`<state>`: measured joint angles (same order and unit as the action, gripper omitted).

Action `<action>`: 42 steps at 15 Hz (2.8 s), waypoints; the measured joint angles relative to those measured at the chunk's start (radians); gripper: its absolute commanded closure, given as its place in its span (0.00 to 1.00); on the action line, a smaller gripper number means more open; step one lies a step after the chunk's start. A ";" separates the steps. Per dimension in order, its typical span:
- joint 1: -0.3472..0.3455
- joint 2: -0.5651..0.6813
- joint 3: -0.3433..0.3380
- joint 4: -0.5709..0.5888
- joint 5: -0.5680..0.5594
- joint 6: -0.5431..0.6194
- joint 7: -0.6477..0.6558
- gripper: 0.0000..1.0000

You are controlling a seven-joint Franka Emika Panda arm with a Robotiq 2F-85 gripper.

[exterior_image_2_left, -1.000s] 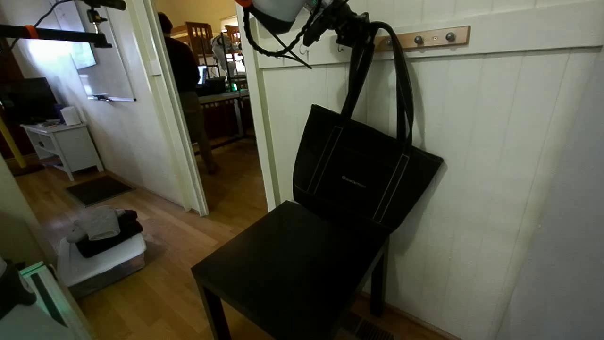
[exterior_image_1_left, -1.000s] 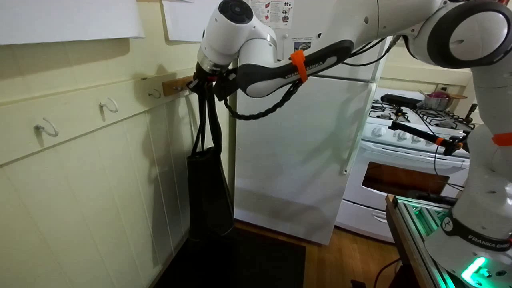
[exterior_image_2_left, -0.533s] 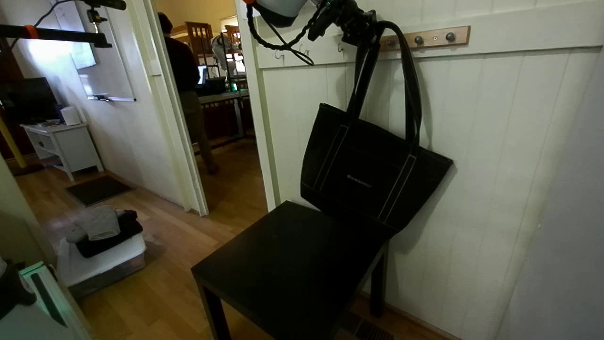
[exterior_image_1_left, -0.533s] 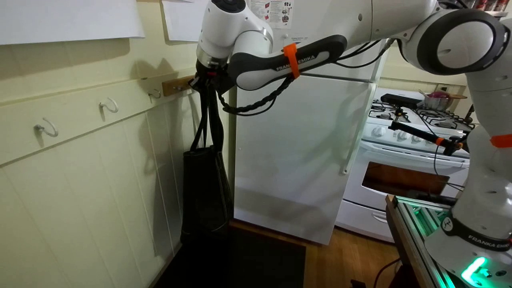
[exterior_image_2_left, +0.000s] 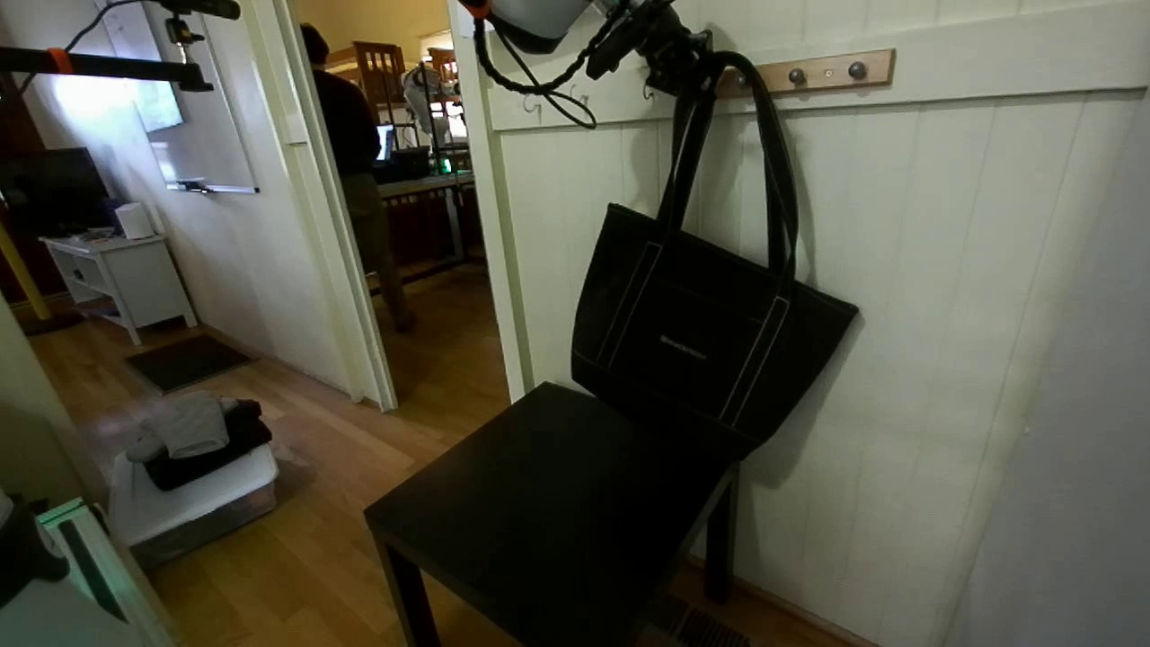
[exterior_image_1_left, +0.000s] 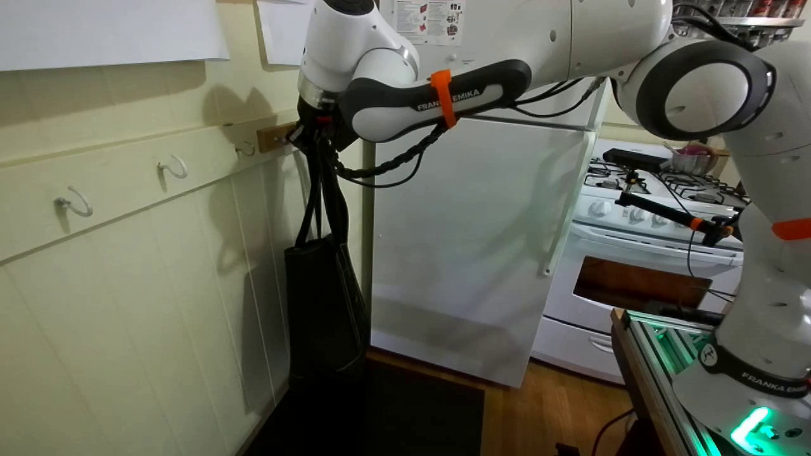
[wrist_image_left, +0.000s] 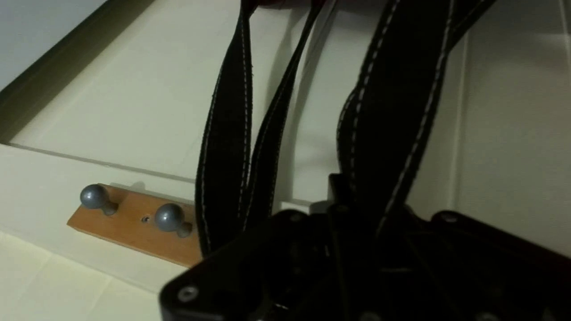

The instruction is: Move the bag to the second hook from the initial one

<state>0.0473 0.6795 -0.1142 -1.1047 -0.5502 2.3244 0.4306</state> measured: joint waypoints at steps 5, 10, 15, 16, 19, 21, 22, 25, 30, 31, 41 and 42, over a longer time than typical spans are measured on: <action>0.009 0.048 -0.030 0.059 0.053 -0.039 -0.047 0.98; 0.007 0.083 -0.051 0.116 0.084 -0.058 -0.062 0.98; -0.002 0.119 -0.040 0.194 0.084 -0.111 -0.067 0.98; -0.003 0.128 -0.036 0.213 0.084 -0.124 -0.069 0.98; -0.004 0.159 -0.021 0.261 0.087 -0.146 -0.080 0.98; -0.004 0.181 -0.010 0.290 0.087 -0.157 -0.089 0.98; -0.004 0.192 -0.007 0.303 0.087 -0.161 -0.095 0.98; -0.008 0.217 -0.003 0.338 0.087 -0.173 -0.115 0.98; -0.018 0.242 0.008 0.375 0.087 -0.199 -0.150 0.59; -0.018 0.244 0.009 0.378 0.087 -0.204 -0.156 0.53; -0.004 0.257 0.034 0.401 0.087 -0.286 -0.171 0.00; 0.000 0.257 0.034 0.401 0.087 -0.306 -0.171 0.00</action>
<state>0.0472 0.9363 -0.0798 -0.7033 -0.4634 2.0181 0.2600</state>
